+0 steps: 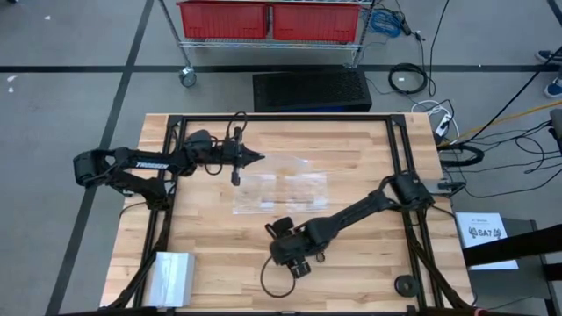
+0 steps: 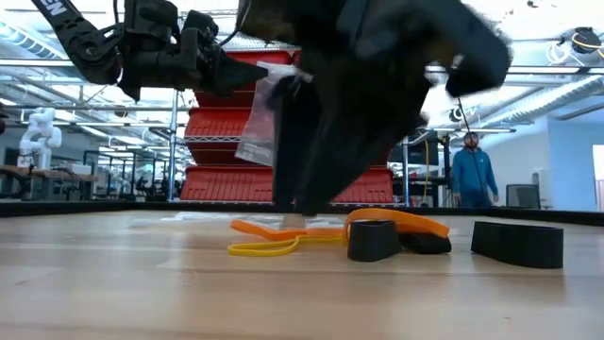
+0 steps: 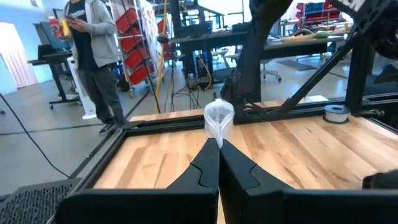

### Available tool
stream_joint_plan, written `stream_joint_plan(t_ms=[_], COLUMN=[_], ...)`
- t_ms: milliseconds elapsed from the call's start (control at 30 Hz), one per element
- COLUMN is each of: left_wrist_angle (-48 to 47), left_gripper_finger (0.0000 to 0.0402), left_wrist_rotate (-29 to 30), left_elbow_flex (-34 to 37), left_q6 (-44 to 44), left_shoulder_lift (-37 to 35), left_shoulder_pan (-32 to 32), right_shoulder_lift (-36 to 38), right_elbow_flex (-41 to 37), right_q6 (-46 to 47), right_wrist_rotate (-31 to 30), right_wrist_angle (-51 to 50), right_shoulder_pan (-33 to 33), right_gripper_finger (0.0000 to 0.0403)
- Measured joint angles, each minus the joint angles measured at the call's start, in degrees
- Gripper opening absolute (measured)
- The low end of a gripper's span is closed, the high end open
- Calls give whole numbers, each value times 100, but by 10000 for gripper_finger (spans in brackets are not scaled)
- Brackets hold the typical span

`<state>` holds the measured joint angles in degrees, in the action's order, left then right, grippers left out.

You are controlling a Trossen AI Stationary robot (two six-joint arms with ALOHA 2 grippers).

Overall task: Sort rubber bands
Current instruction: Put the yellow rubber band into the zip bag

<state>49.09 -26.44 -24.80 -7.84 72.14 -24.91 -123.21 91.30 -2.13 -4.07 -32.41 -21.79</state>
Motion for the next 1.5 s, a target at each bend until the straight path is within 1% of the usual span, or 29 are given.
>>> stream_joint_plan(t_ms=[133, 300, 400, 467, 533, 667, 700, 900, 967, 1000, 1167, 1233, 1367, 1500], left_wrist_angle=[-205, -313, -311, -312, -313, -314, -312, -311, -318, -311, -314, -318, -351, -388], left_gripper_finger=[0, 0, 0, 0, 0, 0, 0, 0, 0, 0, 0, 0, 0, 0], left_wrist_rotate=[0, -1, 0, -1, -2, -2, -2, -1, 2, 2, 4, 4, 14, 15], left_elbow_flex=[0, 0, 0, 0, 0, 0, 0, 0, 0, 0, 0, 0, 0, 0], left_q6=[-2, -3, -4, -6, -33, -50, -50, -156, -157, -155, -157, -157, -157, -157], left_shoulder_lift=[0, 2, 2, 2, 2, 2, 2, 2, 4, 4, 4, 4, 4, 4], left_shoulder_pan=[0, 0, 0, 0, 0, 0, 2, 2, 0, 0, 0, 0, 26, 105], right_shoulder_lift=[-325, -391, -431, -490, -615, -742, -744, -349, -84, 98, 954, 1232, 1960, 2371], right_elbow_flex=[194, 219, 220, 231, 239, 248, 247, 189, 147, 154, 200, 184, 211, 196], right_q6=[-372, -582, -623, -673, -753, -962, -1000, -857, -753, -720, -620, -606, -640, -833], right_wrist_rotate=[-1, 73, 490, 794, 935, 936, 935, 1048, 1005, 997, 637, 365, -562, -1412], right_wrist_angle=[-132, -95, -70, -58, -45, -36, -34, -39, -221, -144, -61, -121, -121, -253], right_shoulder_pan=[147, 335, 463, 515, 545, 539, 536, 657, 713, 722, 718, 716, 761, 898], right_gripper_finger=[182, 173, 158, 136, 103, 21, 11, 2, 1, 1, 0, 0, 0, 0])
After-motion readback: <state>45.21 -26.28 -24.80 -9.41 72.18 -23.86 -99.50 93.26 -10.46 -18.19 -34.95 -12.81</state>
